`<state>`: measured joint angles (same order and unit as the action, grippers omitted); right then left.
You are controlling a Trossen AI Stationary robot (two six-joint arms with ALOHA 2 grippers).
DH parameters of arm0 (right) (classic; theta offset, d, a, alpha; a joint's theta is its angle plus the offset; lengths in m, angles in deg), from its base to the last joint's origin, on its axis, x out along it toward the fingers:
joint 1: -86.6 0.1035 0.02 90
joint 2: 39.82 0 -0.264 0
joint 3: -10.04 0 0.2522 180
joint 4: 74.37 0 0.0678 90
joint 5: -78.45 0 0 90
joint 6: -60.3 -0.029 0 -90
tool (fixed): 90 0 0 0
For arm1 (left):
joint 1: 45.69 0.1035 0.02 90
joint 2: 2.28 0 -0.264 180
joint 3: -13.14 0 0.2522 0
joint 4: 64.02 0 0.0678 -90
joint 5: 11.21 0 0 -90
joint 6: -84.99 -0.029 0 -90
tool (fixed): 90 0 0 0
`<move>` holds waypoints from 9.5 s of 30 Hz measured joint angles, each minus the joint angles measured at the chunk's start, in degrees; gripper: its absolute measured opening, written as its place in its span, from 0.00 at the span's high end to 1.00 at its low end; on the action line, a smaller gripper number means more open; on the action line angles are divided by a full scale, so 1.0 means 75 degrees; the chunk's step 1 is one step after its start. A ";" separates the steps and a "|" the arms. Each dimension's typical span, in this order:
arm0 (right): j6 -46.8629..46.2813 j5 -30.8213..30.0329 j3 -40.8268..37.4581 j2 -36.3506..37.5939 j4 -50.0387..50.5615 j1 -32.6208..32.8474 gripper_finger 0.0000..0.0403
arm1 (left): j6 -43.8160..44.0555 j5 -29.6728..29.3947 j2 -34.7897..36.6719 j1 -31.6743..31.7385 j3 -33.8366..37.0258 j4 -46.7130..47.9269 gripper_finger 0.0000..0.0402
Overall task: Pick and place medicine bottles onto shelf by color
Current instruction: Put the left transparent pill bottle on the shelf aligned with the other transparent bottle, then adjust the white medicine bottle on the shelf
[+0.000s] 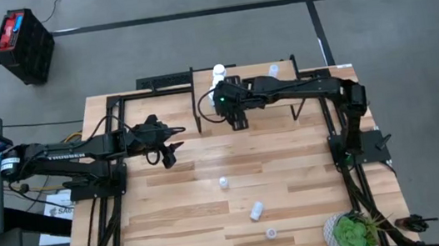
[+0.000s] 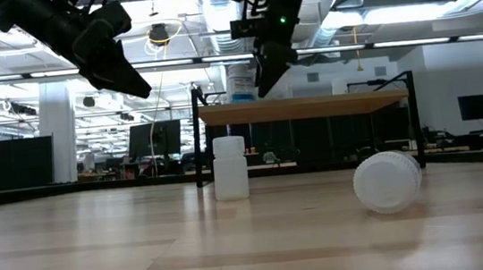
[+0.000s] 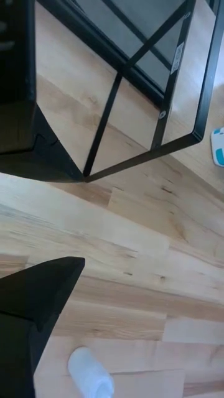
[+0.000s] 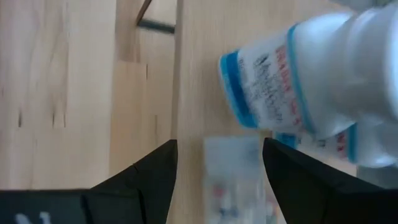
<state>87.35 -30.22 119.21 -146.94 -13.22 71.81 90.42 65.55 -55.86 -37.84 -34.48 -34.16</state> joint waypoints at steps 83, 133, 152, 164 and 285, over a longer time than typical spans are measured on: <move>-0.3823 -0.0963 -0.7276 0.5411 -0.8881 0.0170 0.66 | 0.0054 0.0076 0.0000 -0.0023 -0.0001 -0.0020 0.52; -0.3391 -0.1895 -0.7477 0.2986 -1.1521 0.0111 0.44 | 0.0050 0.0087 0.0000 -0.0026 -0.0001 -0.0052 0.52; -0.2936 -0.1889 -0.7477 0.4699 -1.1327 0.0616 0.41 | 0.0055 0.0087 0.0000 -0.0026 -0.0001 -0.0051 0.52; -0.3385 -0.1641 -0.6191 0.5723 -0.7412 0.0614 0.46 | 0.0055 -0.0063 -0.0003 -0.0026 -0.0001 -0.0576 0.52; -0.3752 -0.0441 -0.2683 0.5271 0.0448 -0.0925 0.67 | -0.2149 0.1944 -0.5634 0.1418 -0.6115 0.1609 0.52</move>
<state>59.21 -33.53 99.09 -107.41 -9.87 64.87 74.30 80.14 -98.11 -27.20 -80.35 -22.09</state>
